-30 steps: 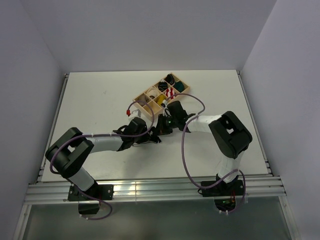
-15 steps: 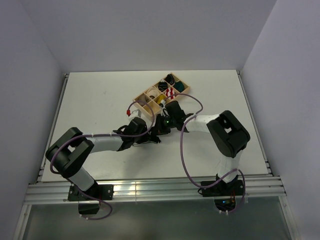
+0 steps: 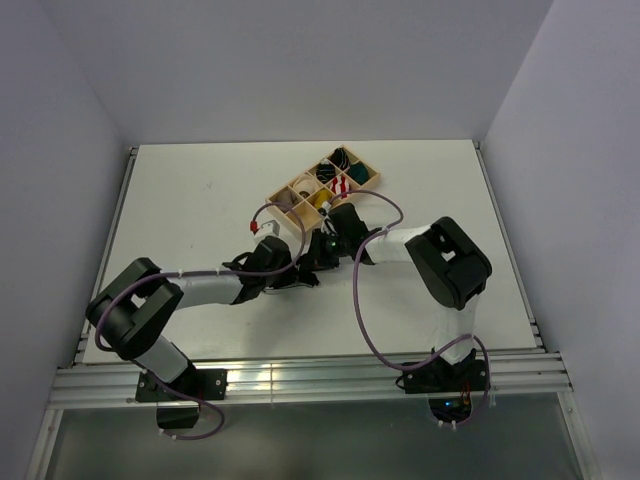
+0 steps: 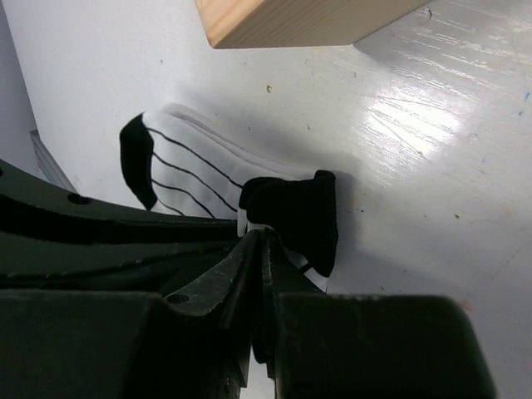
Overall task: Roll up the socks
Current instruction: Roll the sock at the center of the board.
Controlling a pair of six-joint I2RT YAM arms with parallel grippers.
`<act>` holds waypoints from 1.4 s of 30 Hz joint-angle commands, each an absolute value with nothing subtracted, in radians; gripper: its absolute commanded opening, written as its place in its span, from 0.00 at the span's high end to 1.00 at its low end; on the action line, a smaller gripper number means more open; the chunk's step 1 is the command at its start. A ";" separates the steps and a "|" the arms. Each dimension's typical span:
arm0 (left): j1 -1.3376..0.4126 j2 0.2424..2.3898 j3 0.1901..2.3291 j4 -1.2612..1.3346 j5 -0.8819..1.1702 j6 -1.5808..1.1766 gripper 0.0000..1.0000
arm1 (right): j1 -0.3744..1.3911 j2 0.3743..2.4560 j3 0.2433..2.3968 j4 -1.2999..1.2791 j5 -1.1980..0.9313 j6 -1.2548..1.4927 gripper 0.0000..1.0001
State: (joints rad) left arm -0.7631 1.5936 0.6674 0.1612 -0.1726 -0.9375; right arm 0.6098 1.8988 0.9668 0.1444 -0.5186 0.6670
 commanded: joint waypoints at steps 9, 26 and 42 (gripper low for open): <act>-0.769 1.454 0.603 0.173 -0.167 -0.960 0.66 | 0.620 1.921 0.979 0.176 -0.517 0.689 0.87; -0.764 1.585 0.658 0.193 -0.169 -0.972 0.73 | 0.620 1.925 0.971 0.195 -0.537 0.696 0.87; -0.744 1.559 0.624 0.141 -0.179 -1.015 0.87 | 0.620 1.859 0.959 0.173 -0.540 0.689 0.85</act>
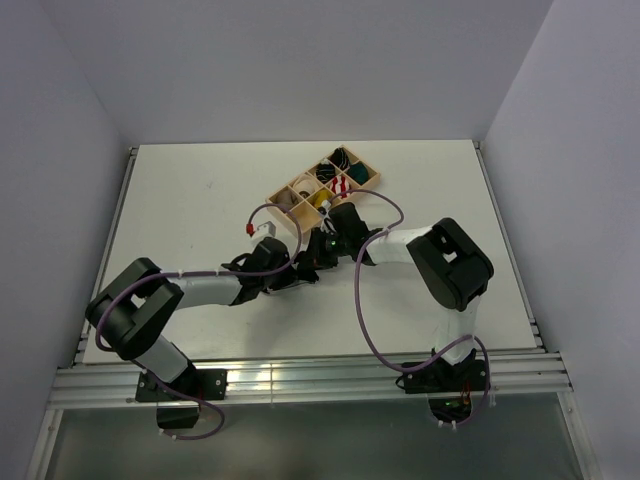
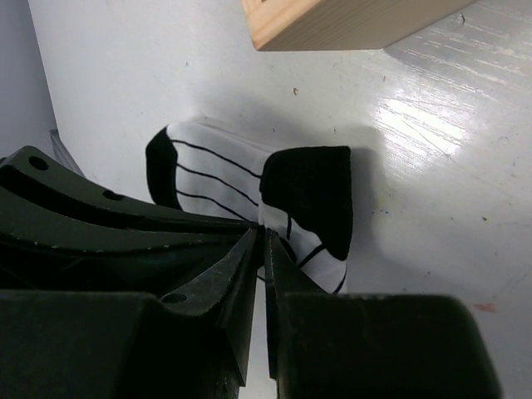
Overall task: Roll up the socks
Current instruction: Roll the sock at the center of the board.
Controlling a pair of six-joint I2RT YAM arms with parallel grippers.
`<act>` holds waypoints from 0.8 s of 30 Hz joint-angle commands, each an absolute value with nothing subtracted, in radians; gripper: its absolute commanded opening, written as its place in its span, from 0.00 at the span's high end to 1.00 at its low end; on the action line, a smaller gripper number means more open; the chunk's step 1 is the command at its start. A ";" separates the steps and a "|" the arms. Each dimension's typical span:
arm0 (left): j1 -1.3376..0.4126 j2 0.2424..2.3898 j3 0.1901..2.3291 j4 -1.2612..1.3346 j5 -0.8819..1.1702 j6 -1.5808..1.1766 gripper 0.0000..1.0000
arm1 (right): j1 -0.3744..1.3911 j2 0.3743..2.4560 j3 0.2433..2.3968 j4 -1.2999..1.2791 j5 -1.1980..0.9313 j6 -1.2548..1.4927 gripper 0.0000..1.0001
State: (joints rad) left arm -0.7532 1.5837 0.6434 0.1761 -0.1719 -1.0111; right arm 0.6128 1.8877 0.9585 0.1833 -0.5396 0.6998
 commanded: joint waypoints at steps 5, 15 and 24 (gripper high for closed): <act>-0.741 1.491 0.598 0.164 -0.176 -1.032 0.77 | 0.620 1.885 0.948 0.189 -0.540 0.698 0.86; -0.719 1.445 0.584 0.219 -0.150 -1.063 0.71 | 0.621 1.927 0.950 0.195 -0.537 0.707 0.86; -0.706 1.555 0.627 0.236 -0.129 -1.055 0.74 | 0.623 1.925 0.950 0.198 -0.548 0.712 0.87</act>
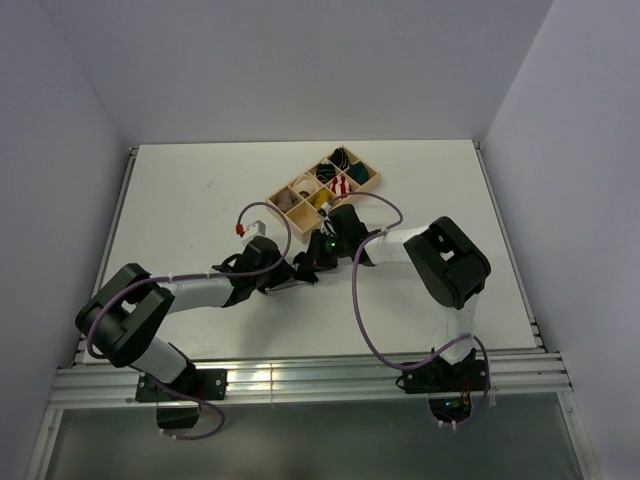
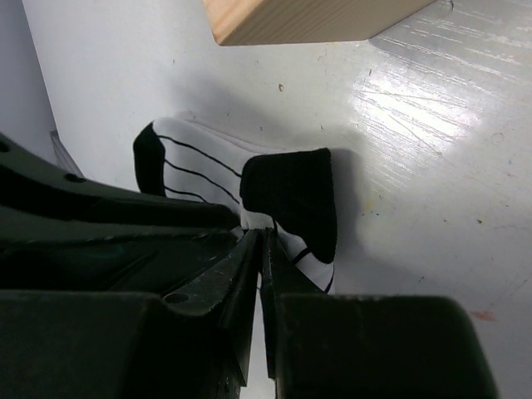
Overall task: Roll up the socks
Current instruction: Roll the sock at the center of the board.
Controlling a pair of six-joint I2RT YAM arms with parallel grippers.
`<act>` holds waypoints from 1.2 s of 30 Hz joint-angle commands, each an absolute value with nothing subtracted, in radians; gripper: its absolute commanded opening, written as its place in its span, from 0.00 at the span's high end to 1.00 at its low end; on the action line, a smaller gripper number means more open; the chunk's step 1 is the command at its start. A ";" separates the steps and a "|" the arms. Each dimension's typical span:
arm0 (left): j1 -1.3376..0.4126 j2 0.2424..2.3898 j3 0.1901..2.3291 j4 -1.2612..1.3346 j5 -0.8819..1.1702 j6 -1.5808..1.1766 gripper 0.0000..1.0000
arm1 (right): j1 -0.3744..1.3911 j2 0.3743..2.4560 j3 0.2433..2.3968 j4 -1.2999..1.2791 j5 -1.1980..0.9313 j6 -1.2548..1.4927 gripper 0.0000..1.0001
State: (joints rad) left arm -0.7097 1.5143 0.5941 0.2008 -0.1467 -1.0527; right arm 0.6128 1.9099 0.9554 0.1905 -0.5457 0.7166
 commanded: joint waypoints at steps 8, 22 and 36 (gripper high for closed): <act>-0.706 1.611 0.630 0.244 -0.100 -1.068 0.79 | 0.627 1.930 0.951 0.204 -0.554 0.719 0.87; -0.706 1.623 0.624 0.195 -0.120 -1.066 0.85 | 0.620 1.769 0.925 0.153 -0.499 0.695 0.67; -0.706 1.625 0.630 0.201 -0.107 -1.060 0.85 | 0.545 1.727 0.773 0.215 -0.480 0.758 0.62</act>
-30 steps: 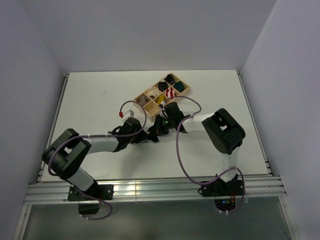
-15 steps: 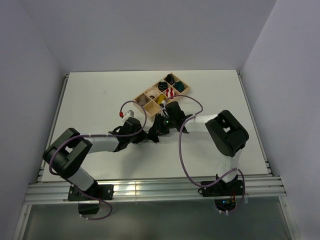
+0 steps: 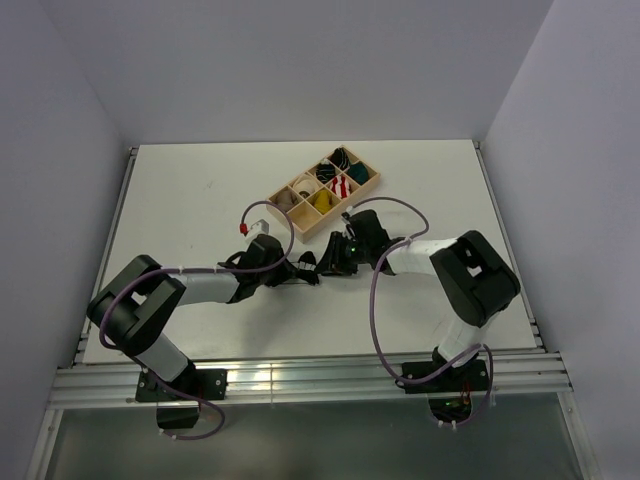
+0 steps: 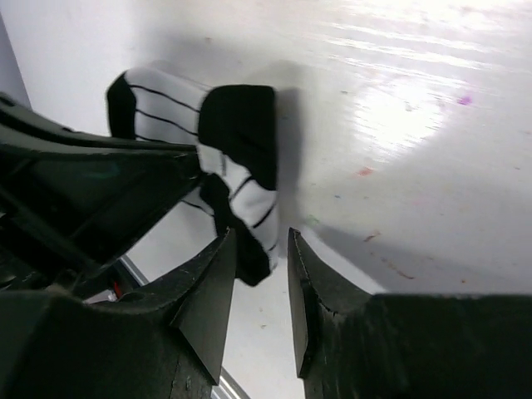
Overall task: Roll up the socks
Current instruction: Roll the sock at the center of the board.
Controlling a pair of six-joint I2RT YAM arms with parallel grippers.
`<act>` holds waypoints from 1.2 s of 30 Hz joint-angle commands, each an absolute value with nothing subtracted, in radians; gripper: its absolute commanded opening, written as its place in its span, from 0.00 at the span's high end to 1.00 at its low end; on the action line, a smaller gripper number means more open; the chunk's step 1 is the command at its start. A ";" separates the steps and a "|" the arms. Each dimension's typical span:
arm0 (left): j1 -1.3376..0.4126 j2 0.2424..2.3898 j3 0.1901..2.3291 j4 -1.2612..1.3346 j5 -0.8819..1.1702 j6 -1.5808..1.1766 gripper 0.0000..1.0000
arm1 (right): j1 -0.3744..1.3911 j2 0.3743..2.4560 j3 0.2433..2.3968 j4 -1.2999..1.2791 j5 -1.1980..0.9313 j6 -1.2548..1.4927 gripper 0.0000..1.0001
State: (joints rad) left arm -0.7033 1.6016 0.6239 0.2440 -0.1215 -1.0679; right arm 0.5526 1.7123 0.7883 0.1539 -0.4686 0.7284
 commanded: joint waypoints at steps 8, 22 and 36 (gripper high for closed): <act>-0.706 1.620 0.627 0.201 -0.106 -1.060 0.85 | 0.537 1.821 0.762 0.350 -0.566 0.822 0.60; -0.706 1.589 0.627 0.181 -0.123 -1.046 0.85 | 0.549 1.809 0.877 0.085 -0.462 0.720 1.00; -0.715 1.439 0.663 0.072 -0.169 -1.045 0.81 | 0.756 1.871 1.169 -0.414 0.049 0.603 1.00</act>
